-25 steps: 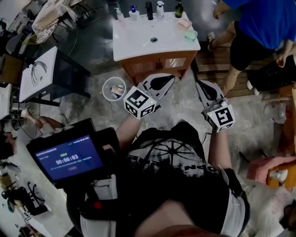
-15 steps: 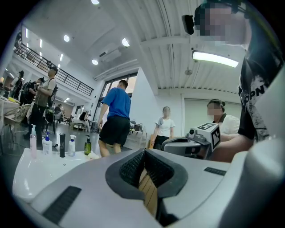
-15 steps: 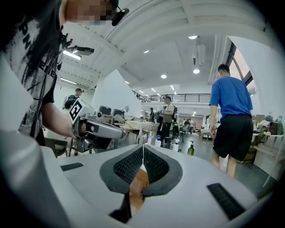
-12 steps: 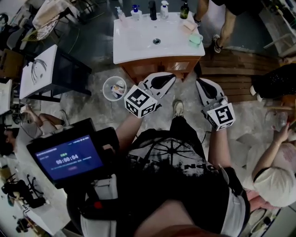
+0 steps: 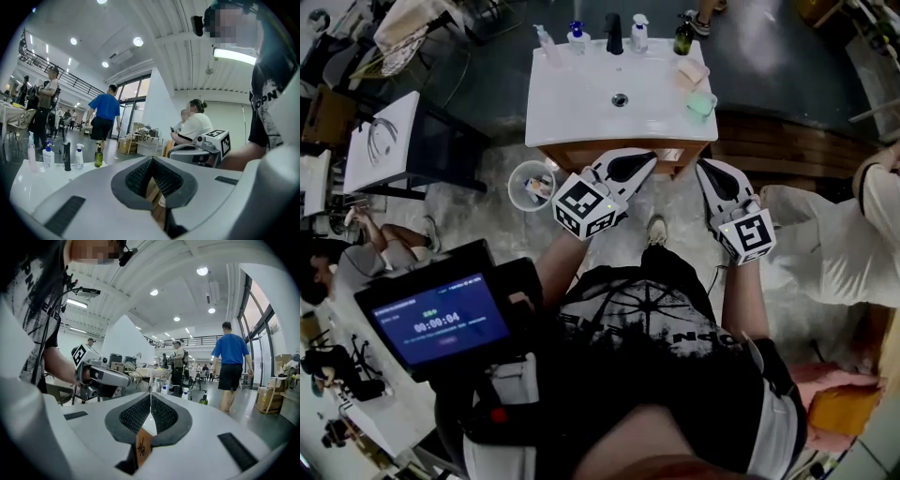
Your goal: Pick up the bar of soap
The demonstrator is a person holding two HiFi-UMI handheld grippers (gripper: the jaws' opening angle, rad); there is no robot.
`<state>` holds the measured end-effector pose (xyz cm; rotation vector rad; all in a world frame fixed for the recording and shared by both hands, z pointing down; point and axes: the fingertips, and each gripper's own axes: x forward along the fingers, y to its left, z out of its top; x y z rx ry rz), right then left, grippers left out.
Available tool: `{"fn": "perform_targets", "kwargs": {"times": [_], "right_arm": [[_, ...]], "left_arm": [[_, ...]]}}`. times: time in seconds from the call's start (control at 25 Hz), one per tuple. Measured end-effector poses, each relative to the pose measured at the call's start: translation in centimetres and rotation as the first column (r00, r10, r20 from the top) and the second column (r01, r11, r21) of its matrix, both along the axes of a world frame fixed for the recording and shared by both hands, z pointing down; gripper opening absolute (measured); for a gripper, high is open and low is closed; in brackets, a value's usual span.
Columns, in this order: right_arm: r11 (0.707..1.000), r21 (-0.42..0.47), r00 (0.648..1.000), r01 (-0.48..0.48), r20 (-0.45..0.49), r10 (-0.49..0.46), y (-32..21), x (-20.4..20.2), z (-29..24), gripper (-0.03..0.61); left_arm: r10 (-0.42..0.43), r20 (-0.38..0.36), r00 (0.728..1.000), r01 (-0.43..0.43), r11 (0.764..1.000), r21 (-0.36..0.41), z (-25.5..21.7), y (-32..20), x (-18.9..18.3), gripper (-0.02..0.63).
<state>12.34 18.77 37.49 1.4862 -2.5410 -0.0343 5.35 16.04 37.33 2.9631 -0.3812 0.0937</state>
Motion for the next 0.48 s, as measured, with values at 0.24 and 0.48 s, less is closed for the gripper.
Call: {"fn": "perform_targets", "kwargs": {"times": [0.24,0.48], "right_arm": [[0.999,0.012,0.999,0.03,0.011,-0.03,-4.3,3.6,0.1,0.015],[0.996,-0.051,0.998,0.068,0.009,-0.067,-7.5,7.5,1.8,0.015]], "left_arm": [[-0.024,0.004,1.0,0.024,1.0,-0.014,0.0,-3.8,3.8,0.009],[-0.048,0.037,0.998,0.049,0.998,-0.027,0.9,-7.4,7.3,0.009]]}}
